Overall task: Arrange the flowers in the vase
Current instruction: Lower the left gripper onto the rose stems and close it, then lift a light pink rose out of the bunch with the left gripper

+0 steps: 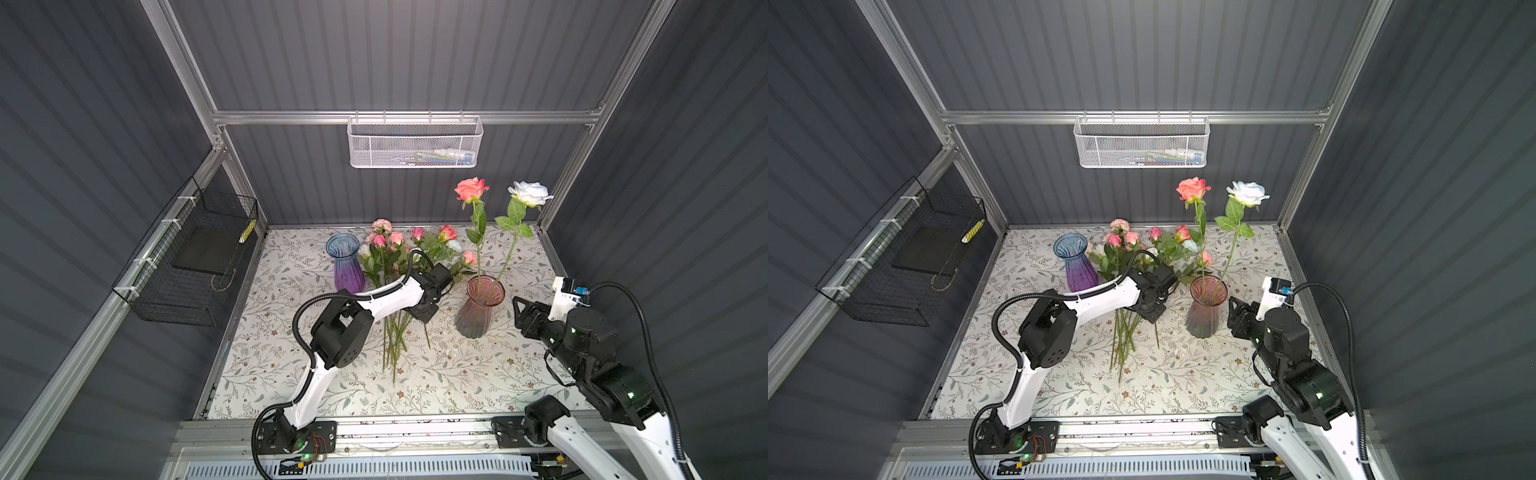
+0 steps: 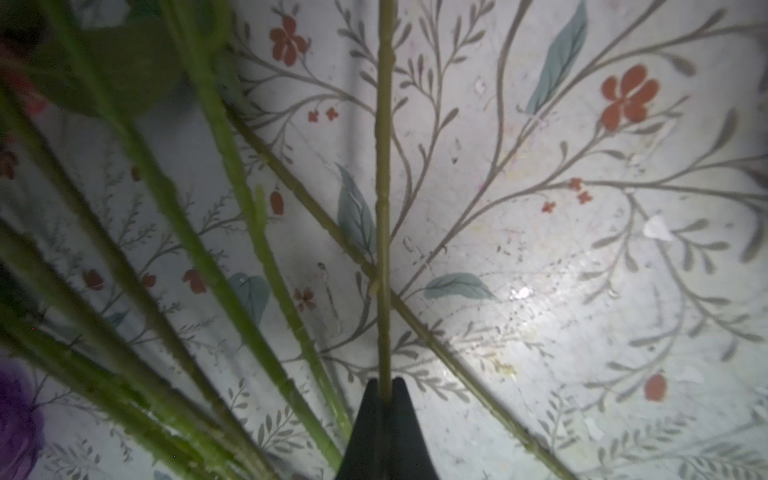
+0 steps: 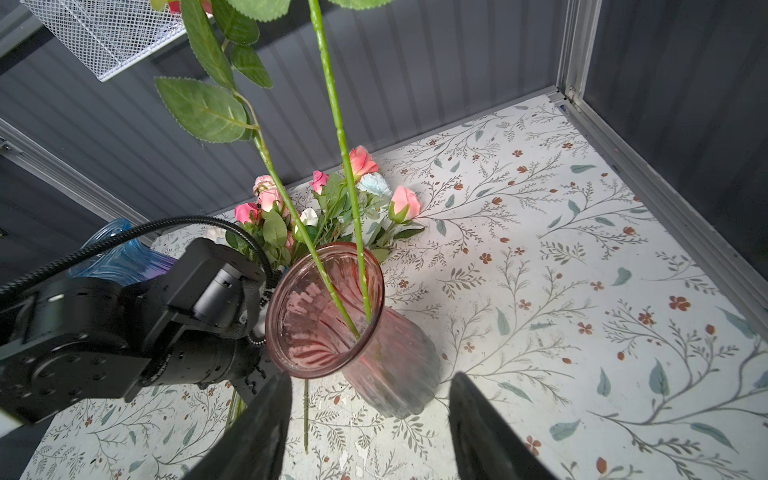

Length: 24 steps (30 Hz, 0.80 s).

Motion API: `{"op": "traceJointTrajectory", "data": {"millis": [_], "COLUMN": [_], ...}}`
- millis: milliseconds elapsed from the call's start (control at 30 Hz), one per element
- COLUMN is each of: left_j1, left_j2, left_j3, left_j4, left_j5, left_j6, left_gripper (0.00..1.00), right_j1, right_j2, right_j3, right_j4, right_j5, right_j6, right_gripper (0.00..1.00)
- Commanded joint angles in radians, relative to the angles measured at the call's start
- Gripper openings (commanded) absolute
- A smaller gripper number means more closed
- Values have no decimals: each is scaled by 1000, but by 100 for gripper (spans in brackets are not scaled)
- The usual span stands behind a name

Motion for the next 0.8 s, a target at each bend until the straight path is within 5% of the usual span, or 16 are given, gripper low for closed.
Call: {"op": "traceJointTrajectory", "data": {"millis": [0,400,600,767], "left_j1": [9,39,49,48], "left_j2": [-160,-418,-709,-1021], "left_j3": [-8,-220,-424,-606], "left_j4": [15,-5,88,350], "left_j5": [16,-81,-110,-25], "left_j6": [-95,-272,-381,-305], "left_gripper": [0,0,0,0], "right_j1": [-5,-4,-5,-2], "right_j2": [-6,39,57,81], "right_j3": [44,123,158,186], "right_j4": [-13,-15,5,69], "right_j5": [9,-31,-96,-213], "right_j6": [-2,-9,-1,34], "right_gripper": [62,61,61,60]}}
